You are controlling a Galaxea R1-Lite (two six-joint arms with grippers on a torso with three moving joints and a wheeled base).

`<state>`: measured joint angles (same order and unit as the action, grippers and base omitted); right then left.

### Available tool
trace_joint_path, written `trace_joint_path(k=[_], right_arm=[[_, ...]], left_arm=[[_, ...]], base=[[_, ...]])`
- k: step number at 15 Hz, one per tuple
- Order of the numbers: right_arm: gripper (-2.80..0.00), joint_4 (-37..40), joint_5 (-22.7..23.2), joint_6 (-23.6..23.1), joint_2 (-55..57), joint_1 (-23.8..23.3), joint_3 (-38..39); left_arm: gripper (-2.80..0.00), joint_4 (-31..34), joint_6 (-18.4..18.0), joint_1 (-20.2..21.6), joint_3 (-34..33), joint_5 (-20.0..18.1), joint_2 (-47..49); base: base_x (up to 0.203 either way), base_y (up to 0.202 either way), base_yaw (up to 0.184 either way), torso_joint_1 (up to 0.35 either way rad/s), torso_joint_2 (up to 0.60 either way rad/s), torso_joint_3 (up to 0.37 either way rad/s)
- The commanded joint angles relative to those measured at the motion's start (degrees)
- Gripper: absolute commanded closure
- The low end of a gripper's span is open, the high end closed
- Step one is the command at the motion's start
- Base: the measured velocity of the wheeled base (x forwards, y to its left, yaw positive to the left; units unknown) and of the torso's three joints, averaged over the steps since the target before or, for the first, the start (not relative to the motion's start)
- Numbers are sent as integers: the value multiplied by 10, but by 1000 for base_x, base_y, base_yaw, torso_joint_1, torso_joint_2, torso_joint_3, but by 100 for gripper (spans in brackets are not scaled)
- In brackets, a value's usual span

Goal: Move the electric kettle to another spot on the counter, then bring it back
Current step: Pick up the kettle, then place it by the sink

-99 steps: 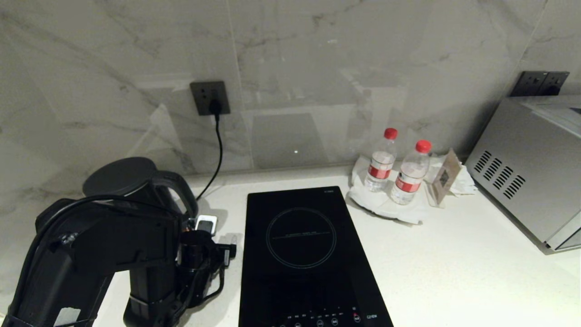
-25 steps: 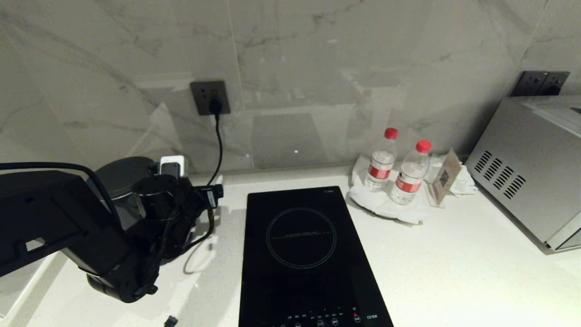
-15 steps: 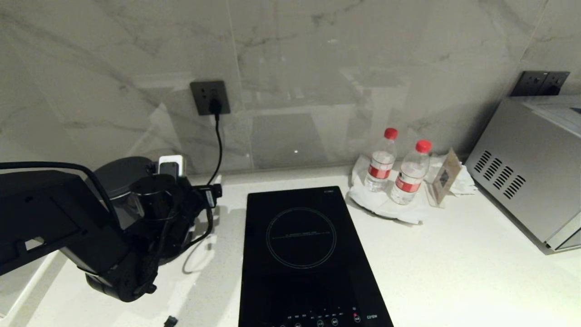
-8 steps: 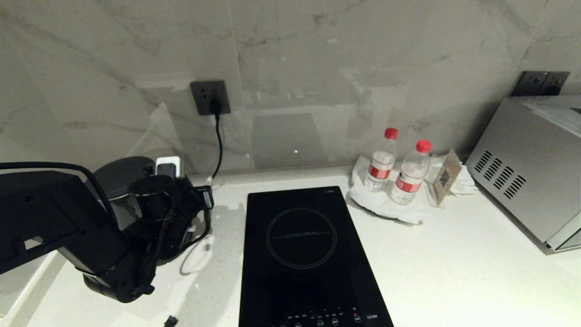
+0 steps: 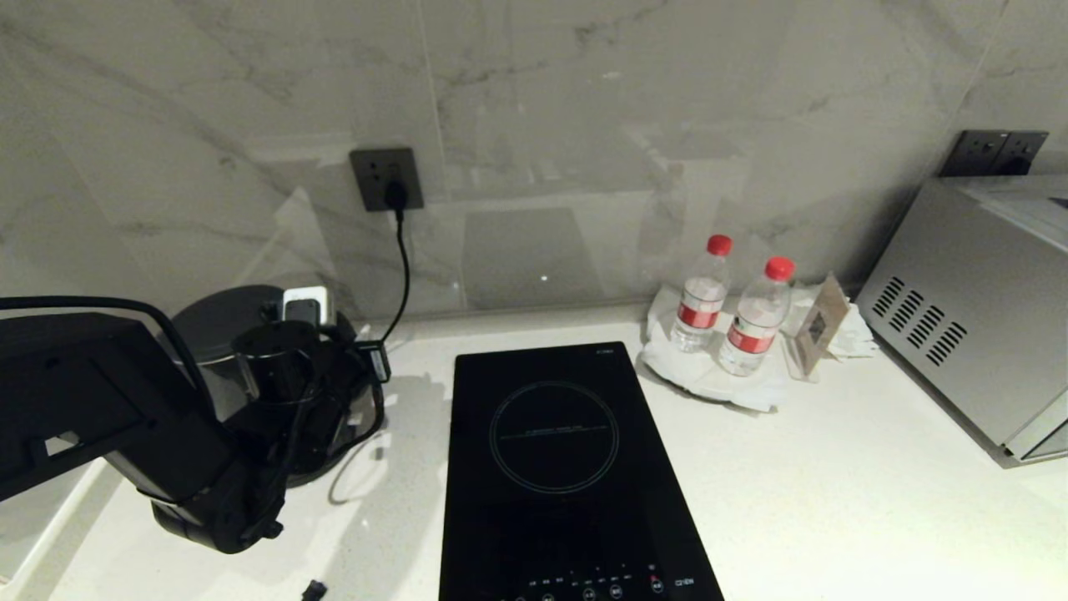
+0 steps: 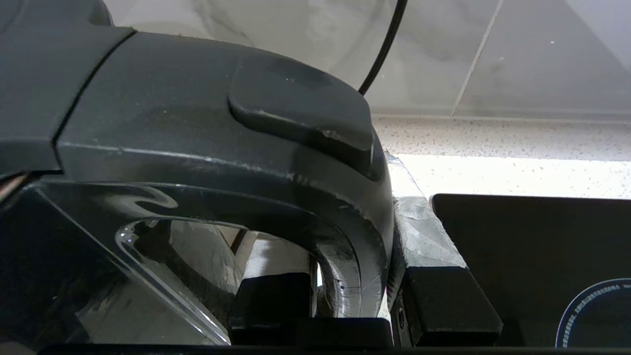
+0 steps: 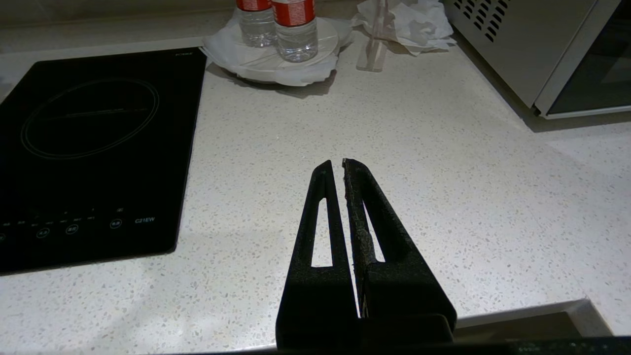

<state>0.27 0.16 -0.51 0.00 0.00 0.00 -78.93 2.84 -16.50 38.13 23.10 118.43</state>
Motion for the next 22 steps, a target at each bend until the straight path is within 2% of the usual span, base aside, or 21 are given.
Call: trace_joint_path(k=[1, 3, 6, 13, 16, 18, 22], right_arm=[[0, 0, 0, 0, 0, 0, 0], [0, 0, 0, 0, 0, 0, 0], [0, 0, 0, 0, 0, 0, 0], [0, 0, 0, 0, 0, 0, 0], [0, 0, 0, 0, 0, 0, 0], [0, 0, 0, 0, 0, 0, 0], [0, 0, 0, 0, 0, 0, 0]], left_arm=[[0, -6, 0, 2, 5, 1, 0], [0, -2, -3, 9, 25, 1, -2], [0, 37, -4, 18, 53, 0, -18], [0, 64, -5, 18, 64, -1, -54], [0, 66, -5, 17, 55, -2, -77], [0, 95, -4, 14, 38, -3, -110], [0, 149, -4, 10, -28, -30, -197]], base=[[0, 0, 0, 0, 0, 0], [0, 0, 0, 0, 0, 0], [0, 0, 0, 0, 0, 0], [0, 0, 0, 0, 0, 0], [0, 0, 0, 0, 0, 0], [0, 0, 0, 0, 0, 0], [0, 0, 0, 0, 0, 0]])
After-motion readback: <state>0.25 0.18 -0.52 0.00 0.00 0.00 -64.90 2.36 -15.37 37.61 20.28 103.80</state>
